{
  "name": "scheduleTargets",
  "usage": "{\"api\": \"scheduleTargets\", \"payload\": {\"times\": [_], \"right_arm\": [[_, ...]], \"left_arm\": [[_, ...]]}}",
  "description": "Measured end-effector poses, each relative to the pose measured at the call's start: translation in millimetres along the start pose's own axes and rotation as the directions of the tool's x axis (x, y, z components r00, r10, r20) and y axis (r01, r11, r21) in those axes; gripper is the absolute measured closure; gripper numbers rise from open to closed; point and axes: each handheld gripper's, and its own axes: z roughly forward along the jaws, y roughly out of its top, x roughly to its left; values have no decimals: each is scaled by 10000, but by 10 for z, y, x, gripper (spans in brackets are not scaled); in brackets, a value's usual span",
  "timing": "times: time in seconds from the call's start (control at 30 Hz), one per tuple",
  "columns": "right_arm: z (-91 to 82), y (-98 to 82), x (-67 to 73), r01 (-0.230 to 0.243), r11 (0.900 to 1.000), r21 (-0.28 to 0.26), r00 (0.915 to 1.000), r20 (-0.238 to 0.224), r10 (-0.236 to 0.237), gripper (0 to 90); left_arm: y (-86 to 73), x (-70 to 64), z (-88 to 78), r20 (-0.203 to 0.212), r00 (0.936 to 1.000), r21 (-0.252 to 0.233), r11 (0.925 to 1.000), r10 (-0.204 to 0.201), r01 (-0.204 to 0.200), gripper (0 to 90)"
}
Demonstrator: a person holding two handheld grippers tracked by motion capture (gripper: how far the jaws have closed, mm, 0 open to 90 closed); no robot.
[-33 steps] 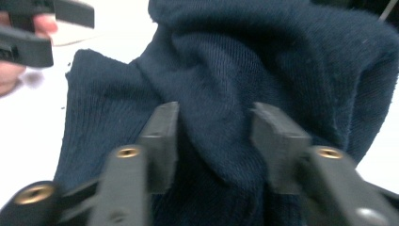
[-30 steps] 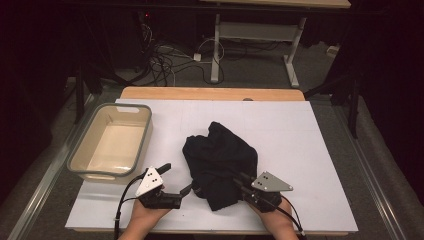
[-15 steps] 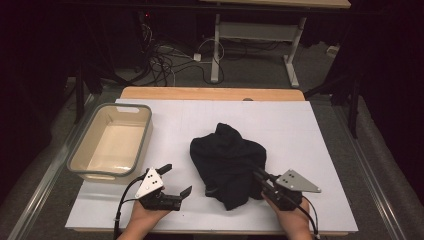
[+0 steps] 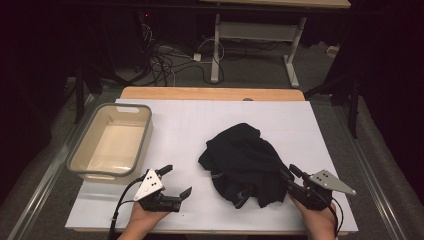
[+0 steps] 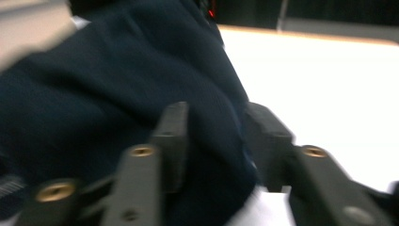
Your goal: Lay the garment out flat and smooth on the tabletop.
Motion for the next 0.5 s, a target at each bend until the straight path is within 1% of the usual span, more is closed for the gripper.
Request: {"api": "scheduleTargets", "payload": {"times": [0.03,0.07,0.1,0.13,0.17,0.23,0.3,0.33,0.37,0.43,0.47,0.5], "right_arm": [[-13,57,60,134,9998,-148,9998,-146,-136,512],[-38,167,201,391,9983,-440,9975,-577,-416,496],[-38,167,201,391,9983,-440,9975,-577,-416,496],[-46,244,357,544,9961,-690,9911,-1174,-623,489],[-46,244,357,544,9961,-690,9911,-1174,-623,489],[-12,278,541,868,9940,-661,9815,-1651,-967,479],[59,271,714,1205,9914,-504,9686,-2129,-1286,463],[150,235,853,1488,9885,-261,9581,-2434,-1507,437],[150,235,853,1488,9885,-261,9581,-2434,-1507,437],[255,178,949,1618,9867,183,9484,-2791,-1504,398],[342,115,996,1670,9841,606,9435,-2997,-1417,382],[342,115,996,1670,9841,606,9435,-2997,-1417,382]], "left_arm": [[1,1,3,11,10000,27,10000,-11,11,27],[2,1,5,17,10000,53,10000,-10,10,27],[2,0,5,25,10000,58,10000,3,-3,27],[2,-1,3,26,10000,46,10000,16,-16,30],[2,-1,3,26,10000,46,10000,16,-16,30],[3,1,5,30,10000,69,10000,9,-9,30],[3,0,5,24,10000,72,10000,8,-8,30],[3,-3,4,9,10000,64,10000,32,-32,30],[3,-3,4,9,10000,64,10000,32,-32,30],[3,-3,4,-12,10000,62,10000,26,-26,30],[3,-1,5,-14,10000,66,10000,-1,1,30],[3,-1,5,-14,10000,66,10000,-1,1,29]]}}
